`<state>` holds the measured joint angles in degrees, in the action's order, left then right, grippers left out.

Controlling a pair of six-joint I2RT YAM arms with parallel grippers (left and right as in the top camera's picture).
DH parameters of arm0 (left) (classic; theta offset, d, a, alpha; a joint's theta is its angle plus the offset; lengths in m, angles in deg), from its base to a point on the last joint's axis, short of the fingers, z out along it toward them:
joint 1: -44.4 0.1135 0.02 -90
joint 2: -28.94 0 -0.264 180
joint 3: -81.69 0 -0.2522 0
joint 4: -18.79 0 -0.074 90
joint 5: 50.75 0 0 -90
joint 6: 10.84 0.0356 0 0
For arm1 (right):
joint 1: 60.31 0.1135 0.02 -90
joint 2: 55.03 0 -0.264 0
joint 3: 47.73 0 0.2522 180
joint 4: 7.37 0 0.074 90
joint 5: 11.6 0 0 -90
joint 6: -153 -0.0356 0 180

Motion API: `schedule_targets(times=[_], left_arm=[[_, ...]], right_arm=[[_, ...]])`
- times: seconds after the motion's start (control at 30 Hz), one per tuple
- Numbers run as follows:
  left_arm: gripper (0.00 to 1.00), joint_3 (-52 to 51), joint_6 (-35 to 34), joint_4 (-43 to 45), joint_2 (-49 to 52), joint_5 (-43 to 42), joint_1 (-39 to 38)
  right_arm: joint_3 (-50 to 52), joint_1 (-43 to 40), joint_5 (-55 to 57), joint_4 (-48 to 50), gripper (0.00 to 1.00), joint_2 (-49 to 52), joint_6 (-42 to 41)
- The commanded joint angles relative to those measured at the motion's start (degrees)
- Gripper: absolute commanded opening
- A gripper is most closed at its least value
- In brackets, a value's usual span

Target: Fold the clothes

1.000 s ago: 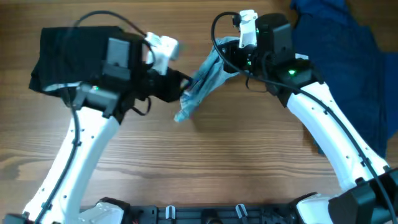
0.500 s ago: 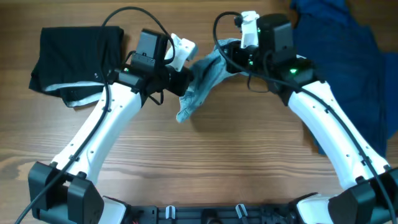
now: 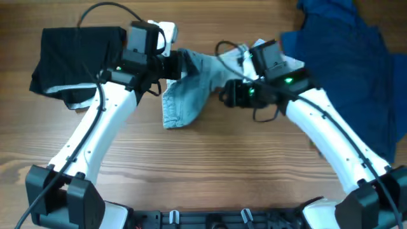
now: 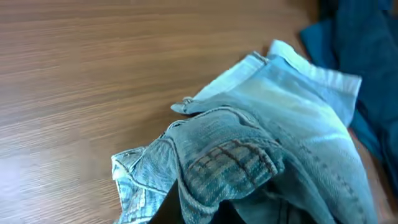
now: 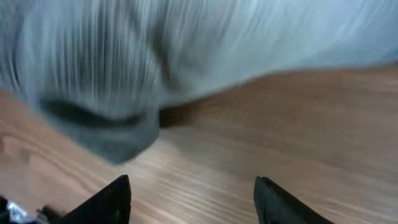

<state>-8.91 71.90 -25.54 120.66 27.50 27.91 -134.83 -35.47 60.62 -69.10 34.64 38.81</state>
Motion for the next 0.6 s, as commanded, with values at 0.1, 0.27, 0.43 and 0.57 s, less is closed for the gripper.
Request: schedule_targets(times=[0.1, 0.27, 0.43, 0.57], left_arm=[[0.04, 0.46, -7.17, 3.63, -0.07, 1.86, 3.63], [0.04, 0.46, -8.24, 4.04, -0.09, 1.84, 3.65], [0.04, 0.46, -8.24, 3.56, -0.09, 1.81, 3.65], [0.04, 0.46, -8.24, 2.89, -0.09, 1.81, 3.65]], right_arm=[[2.89, 15.08, 6.69, 10.58, 0.61, -0.92, -12.87], [9.88, 25.11, 19.41, 27.54, 0.56, 1.22, -18.34], [12.72, 25.44, 20.17, 47.23, 0.55, 12.37, -19.74], [12.7, 25.4, 26.43, 53.53, 0.5, 17.07, -21.09]])
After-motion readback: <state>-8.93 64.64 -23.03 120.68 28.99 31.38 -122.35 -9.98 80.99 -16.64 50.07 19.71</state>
